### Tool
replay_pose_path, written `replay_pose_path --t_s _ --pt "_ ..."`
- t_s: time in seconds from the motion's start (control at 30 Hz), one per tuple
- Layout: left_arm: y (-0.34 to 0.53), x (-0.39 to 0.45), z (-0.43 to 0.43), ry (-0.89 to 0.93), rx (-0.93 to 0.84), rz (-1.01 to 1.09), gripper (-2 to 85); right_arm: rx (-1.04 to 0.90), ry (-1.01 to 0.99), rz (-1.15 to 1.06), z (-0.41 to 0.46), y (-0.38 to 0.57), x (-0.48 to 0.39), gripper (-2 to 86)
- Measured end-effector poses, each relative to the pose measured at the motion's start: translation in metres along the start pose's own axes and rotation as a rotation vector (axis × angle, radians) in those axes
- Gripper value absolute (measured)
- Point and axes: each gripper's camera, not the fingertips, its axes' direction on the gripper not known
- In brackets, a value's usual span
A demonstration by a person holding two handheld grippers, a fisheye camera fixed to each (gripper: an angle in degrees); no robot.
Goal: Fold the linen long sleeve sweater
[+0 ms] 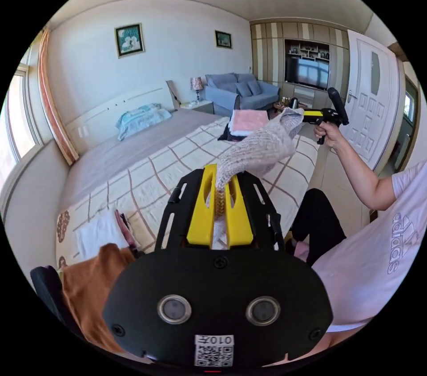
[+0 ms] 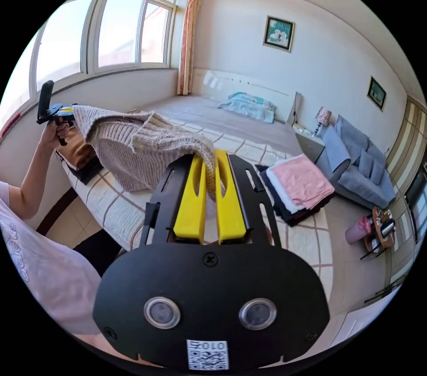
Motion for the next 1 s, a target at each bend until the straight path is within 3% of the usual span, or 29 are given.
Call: replay_pose_path --t_s 0.4,0.67,0.83,1.0 --pt "-0.071 0.09 -0.28 -0.139 0.439 0.237 -0.3 0.515 0.187 -0.207 -0.249 -0.011 -0.084 2.1" --pt "-0.091 0.121 -0.387 -0.122 0.545 0.35 -0.2 0.706 0.34 -0.355 -0.346 -0.005 -0.139 3.8" --pt "-0.093 0.083 -0.343 0.028 0.472 0.289 -0.2 0.585 0.237 -0.333 -0.291 -0.011 -0.127 4.1" --pt "-0.107 -0.039 -0.162 0.196 0.186 0.018 -0.2 0.241 0.047 -0.226 -0.155 -0.061 -0.066 2.9"
